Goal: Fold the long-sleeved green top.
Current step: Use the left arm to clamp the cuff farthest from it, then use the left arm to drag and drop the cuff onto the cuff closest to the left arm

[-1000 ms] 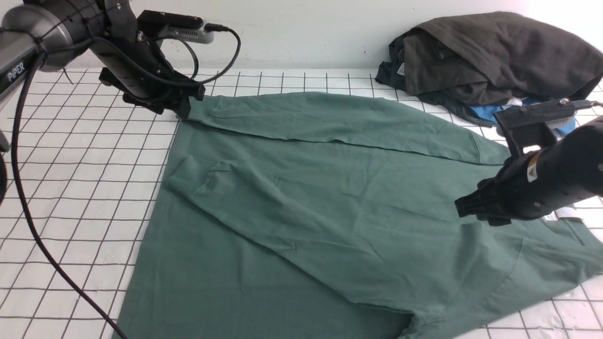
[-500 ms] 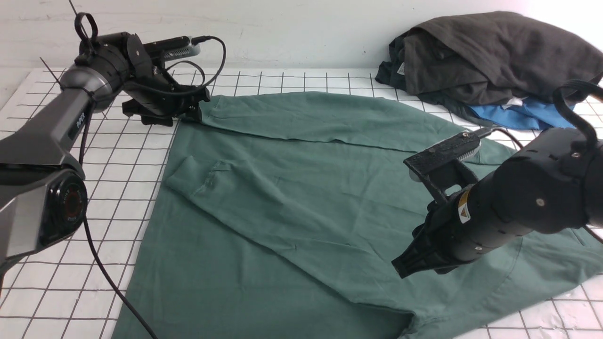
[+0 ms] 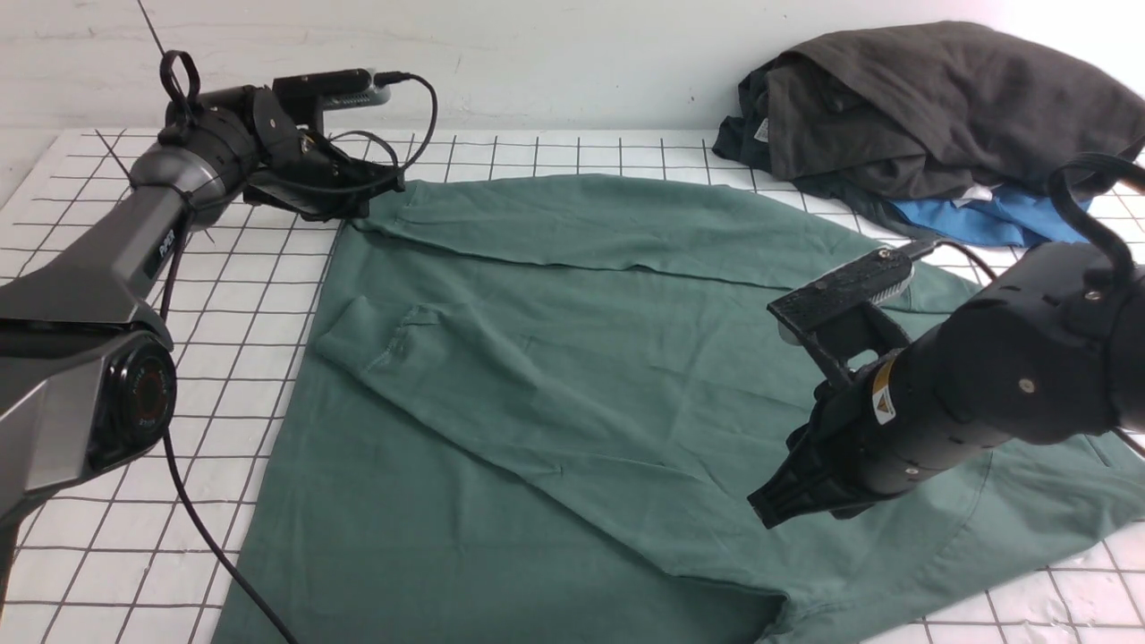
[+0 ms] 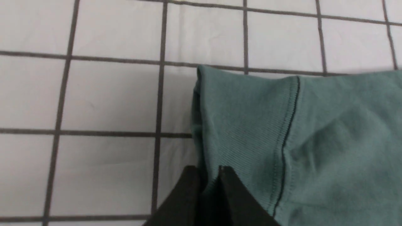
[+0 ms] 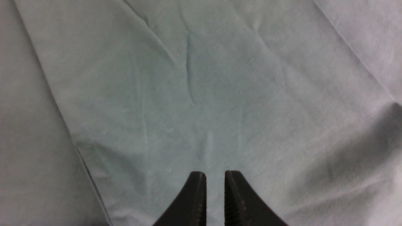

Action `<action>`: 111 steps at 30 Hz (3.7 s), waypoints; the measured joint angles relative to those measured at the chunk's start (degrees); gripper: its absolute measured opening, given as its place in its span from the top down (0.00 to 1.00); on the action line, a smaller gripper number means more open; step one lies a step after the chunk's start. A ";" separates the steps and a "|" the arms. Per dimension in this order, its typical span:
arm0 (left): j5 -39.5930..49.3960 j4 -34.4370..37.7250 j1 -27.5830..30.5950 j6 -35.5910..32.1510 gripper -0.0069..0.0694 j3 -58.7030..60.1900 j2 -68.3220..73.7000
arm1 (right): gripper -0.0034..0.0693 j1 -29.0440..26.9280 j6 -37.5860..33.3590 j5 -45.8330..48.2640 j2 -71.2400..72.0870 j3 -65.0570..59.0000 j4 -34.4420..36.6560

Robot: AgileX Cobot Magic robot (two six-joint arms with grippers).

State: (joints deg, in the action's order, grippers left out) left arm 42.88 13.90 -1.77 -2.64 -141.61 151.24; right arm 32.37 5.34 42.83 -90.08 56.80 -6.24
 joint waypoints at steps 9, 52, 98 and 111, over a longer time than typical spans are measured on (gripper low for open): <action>27.39 -0.63 -2.86 -4.14 0.87 -4.17 -14.89 | 0.83 0.00 9.42 2.00 9.81 -1.75 -12.17; 0.26 -4.26 1.88 0.83 0.36 -3.60 4.05 | 0.83 0.00 9.32 -1.04 12.90 -2.32 -13.53; 21.48 -2.77 -4.37 -2.88 0.91 50.85 -36.86 | 0.83 0.00 12.54 2.68 19.26 -2.32 -22.73; 26.23 -13.33 -9.31 0.78 0.90 50.26 -42.21 | 0.83 0.00 12.01 1.61 19.26 -2.32 -20.75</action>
State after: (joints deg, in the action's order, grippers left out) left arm 69.11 0.58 -11.08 -1.85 -91.35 109.03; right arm 32.37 17.34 44.45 -70.82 54.48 -26.99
